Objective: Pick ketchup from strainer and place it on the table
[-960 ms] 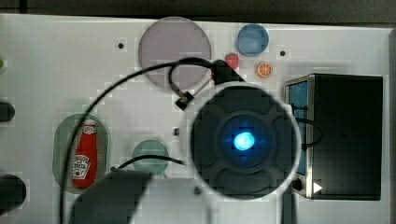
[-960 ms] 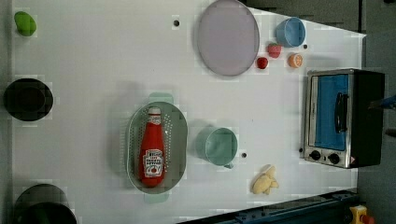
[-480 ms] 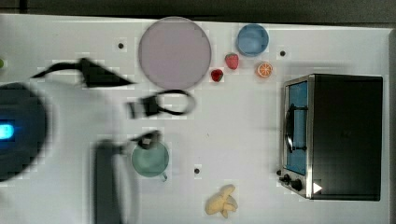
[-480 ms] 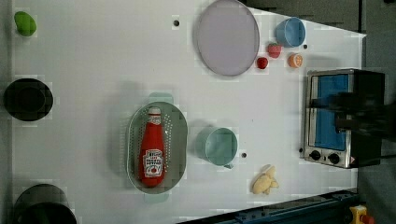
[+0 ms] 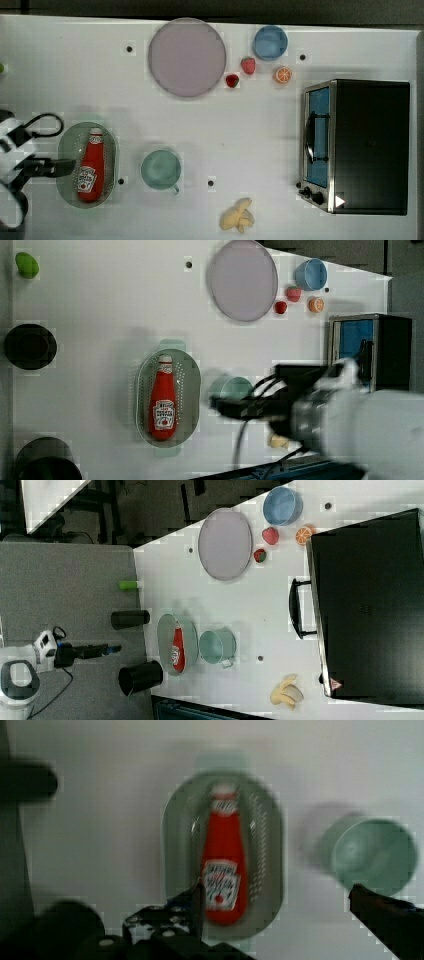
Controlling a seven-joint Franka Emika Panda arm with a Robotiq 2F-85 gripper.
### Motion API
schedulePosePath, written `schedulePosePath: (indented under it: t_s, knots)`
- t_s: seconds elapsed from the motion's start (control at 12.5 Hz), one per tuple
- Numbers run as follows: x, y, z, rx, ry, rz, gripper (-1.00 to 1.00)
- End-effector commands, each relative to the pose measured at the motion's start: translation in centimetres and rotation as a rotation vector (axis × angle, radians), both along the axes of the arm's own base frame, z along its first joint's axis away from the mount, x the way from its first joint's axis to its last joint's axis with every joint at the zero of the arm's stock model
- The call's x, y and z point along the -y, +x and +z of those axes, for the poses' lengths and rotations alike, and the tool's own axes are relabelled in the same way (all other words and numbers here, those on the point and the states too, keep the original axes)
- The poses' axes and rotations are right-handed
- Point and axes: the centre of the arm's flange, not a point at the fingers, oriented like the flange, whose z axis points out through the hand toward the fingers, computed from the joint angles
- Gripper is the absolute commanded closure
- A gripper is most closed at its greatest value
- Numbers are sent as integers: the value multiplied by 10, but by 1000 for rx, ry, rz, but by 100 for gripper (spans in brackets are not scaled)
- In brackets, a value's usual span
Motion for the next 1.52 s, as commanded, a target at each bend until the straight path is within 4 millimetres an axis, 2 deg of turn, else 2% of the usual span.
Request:
schedulePosePath:
  t_s: [0.08, 0.48, 0.8, 1.12, 1.52]
  knots:
    - [-8, 0, -41, -33, 3, 5, -100]
    - [-27, -21, -144, -26, 7, -37, -100]
    - [-31, -30, -209, -32, 45, -49, -100]
    - [-33, -29, -254, -35, 61, -56, -100]
    - [-34, -29, -292, -45, 52, -66, -100]
